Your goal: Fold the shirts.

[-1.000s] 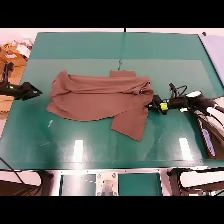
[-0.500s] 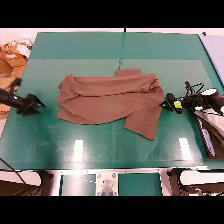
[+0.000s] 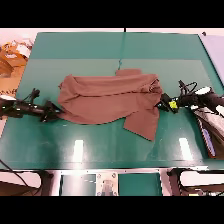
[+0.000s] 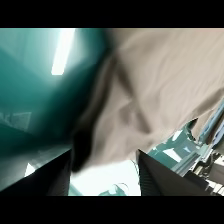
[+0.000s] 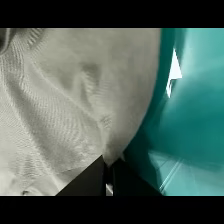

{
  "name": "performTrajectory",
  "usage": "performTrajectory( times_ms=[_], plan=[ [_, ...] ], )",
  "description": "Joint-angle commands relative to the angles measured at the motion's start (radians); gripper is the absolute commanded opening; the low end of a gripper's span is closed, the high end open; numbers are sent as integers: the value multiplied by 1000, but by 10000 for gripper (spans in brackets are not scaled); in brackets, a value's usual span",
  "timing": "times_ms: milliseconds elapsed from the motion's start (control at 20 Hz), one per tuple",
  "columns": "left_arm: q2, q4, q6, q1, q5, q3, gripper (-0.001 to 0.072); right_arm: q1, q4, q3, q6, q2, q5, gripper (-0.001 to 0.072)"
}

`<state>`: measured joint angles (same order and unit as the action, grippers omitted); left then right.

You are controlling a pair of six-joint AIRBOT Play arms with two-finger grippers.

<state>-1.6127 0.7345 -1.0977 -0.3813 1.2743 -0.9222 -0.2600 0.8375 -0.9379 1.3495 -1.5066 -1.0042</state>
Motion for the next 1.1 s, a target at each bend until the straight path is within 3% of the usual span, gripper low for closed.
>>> performTrajectory(
  times_ms=[0, 100, 200, 250, 450, 650, 850, 1050],
  plan=[
    [-2, 5, 6, 125, -114, 18, 476, 15, -18, 0, 1, 1, 1, 20],
    [-1, 34, 23, 148, -41, 18, 102, 15, -17, 0, 1, 1, 1, 20],
    [1, 64, 24, 145, 56, 18, 92, 15, -18, 0, 5, 0, 1, 20],
    [10, 91, 24, 145, 87, 18, 20, 15, -18, 0, 6, 0, -4, 20],
    [87, 171, -7, 145, 56, 14, 19, 15, -19, -1, 23, 1, -39, 18],
    [264, 242, -99, 145, 83, -86, 19, 15, -18, -79, 23, 66, -167, 17],
    [530, 284, -232, 145, 132, -320, 20, 5, -16, -286, 26, 305, -227, 18],
    [763, 285, -293, 145, 106, -647, 20, -50, -17, -547, 77, 564, -221, 19]
  ],
)
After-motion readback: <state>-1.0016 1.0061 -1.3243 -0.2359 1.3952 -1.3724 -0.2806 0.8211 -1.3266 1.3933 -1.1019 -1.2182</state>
